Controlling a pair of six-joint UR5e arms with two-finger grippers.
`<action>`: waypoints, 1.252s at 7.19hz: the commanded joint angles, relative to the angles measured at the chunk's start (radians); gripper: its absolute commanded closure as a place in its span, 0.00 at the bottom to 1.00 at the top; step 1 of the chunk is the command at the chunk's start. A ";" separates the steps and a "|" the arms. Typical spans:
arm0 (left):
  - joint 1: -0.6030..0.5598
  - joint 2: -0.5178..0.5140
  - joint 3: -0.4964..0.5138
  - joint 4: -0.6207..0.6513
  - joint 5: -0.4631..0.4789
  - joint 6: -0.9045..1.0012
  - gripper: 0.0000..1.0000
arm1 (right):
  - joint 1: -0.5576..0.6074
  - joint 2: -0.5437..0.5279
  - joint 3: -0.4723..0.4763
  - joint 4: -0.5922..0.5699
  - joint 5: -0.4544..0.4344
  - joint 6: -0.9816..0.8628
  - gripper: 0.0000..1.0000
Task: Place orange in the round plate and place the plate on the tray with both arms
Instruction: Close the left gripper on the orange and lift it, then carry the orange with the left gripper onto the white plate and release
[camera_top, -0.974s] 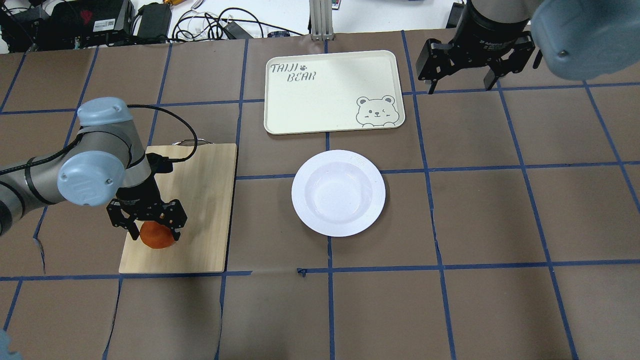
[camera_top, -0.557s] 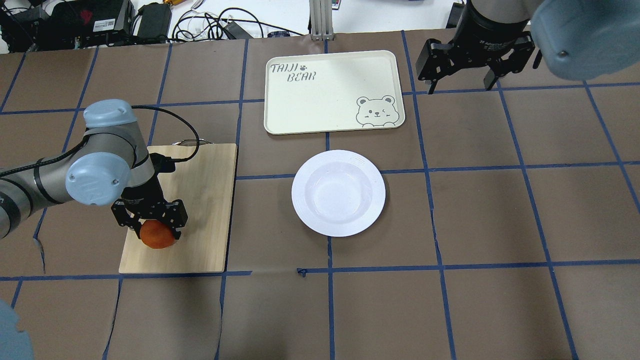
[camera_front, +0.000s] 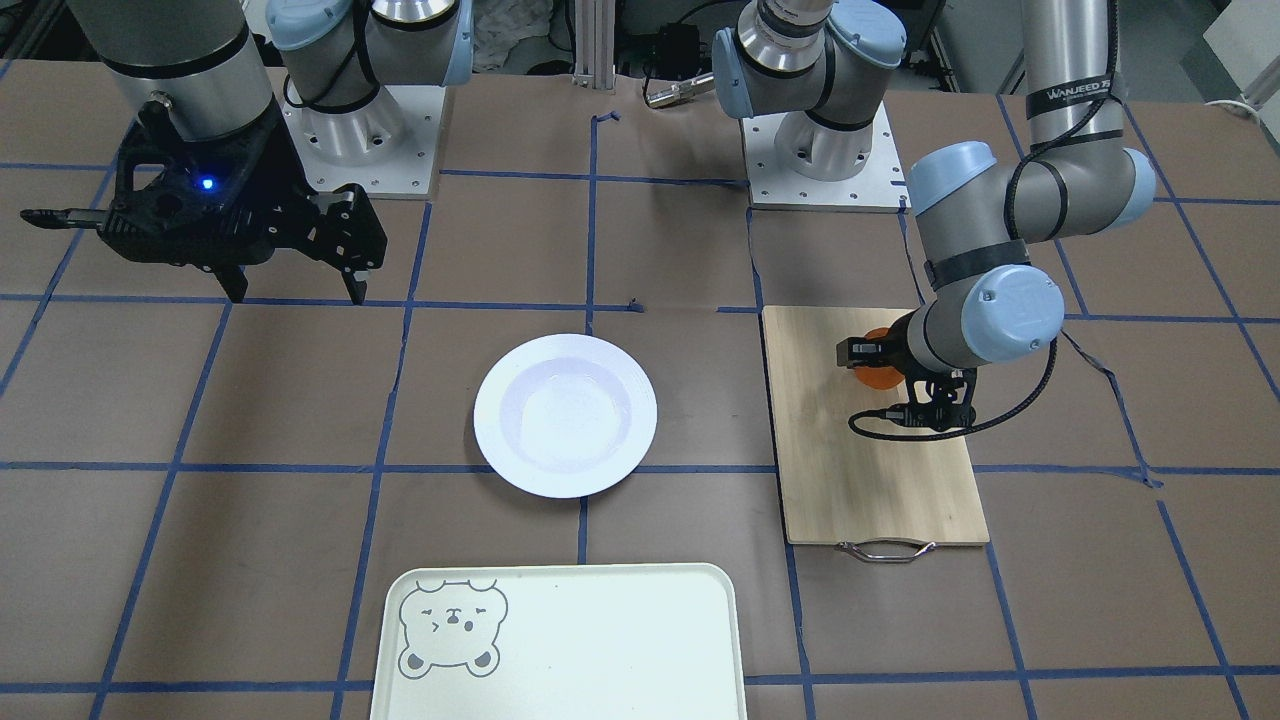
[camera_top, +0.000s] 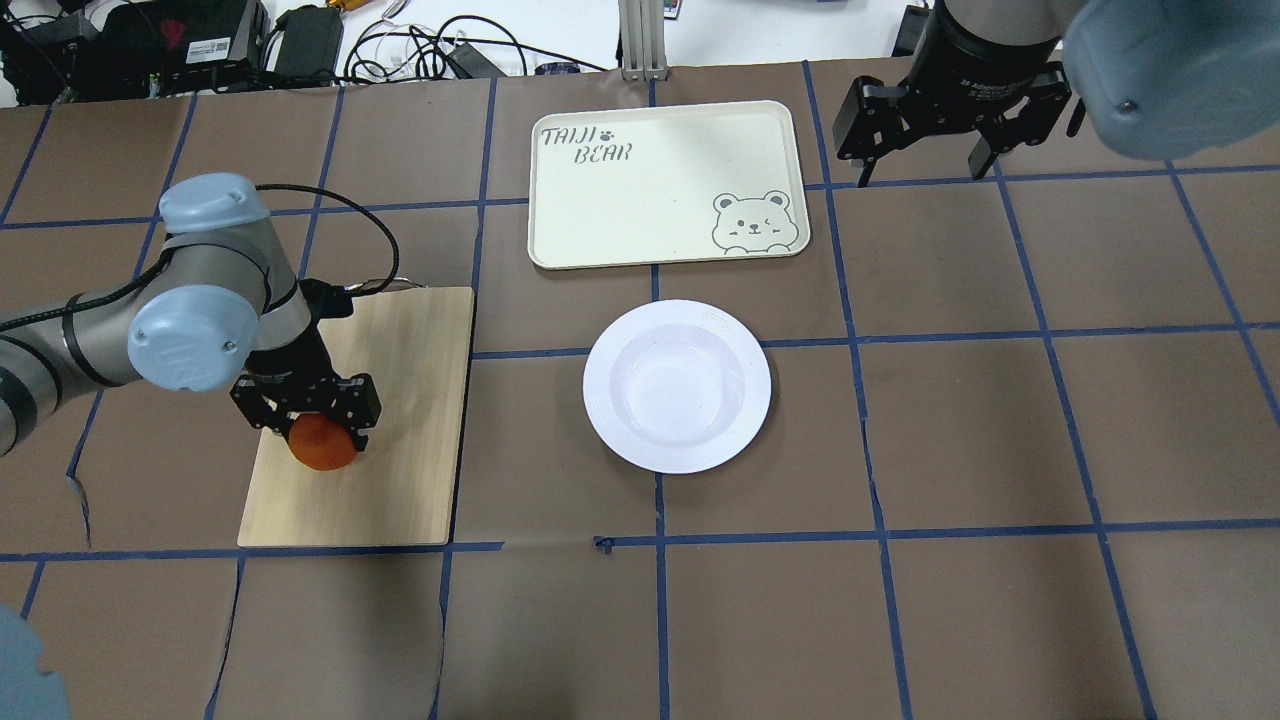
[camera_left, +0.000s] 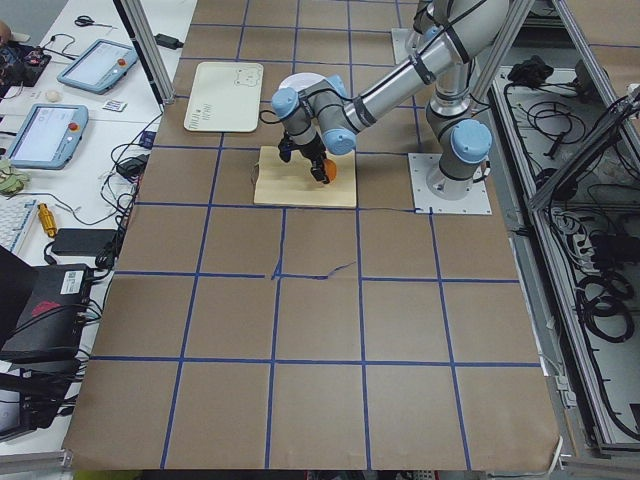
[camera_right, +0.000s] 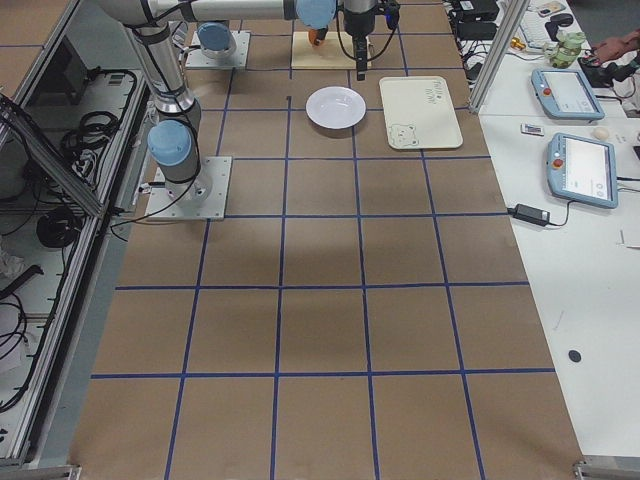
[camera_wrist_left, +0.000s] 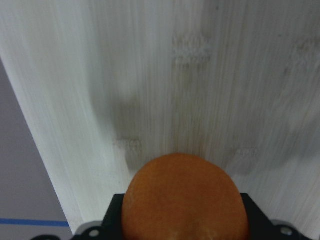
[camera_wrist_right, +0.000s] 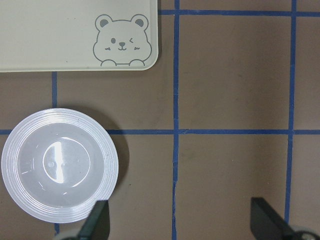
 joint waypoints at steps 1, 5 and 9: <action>-0.112 -0.036 0.138 -0.058 -0.146 -0.216 0.85 | 0.000 0.001 0.001 0.001 0.000 0.000 0.00; -0.453 -0.114 0.160 0.127 -0.314 -0.642 0.89 | -0.001 -0.001 0.001 0.000 0.000 0.000 0.00; -0.587 -0.218 0.160 0.420 -0.312 -0.873 0.90 | 0.000 -0.001 0.001 0.000 0.000 0.000 0.00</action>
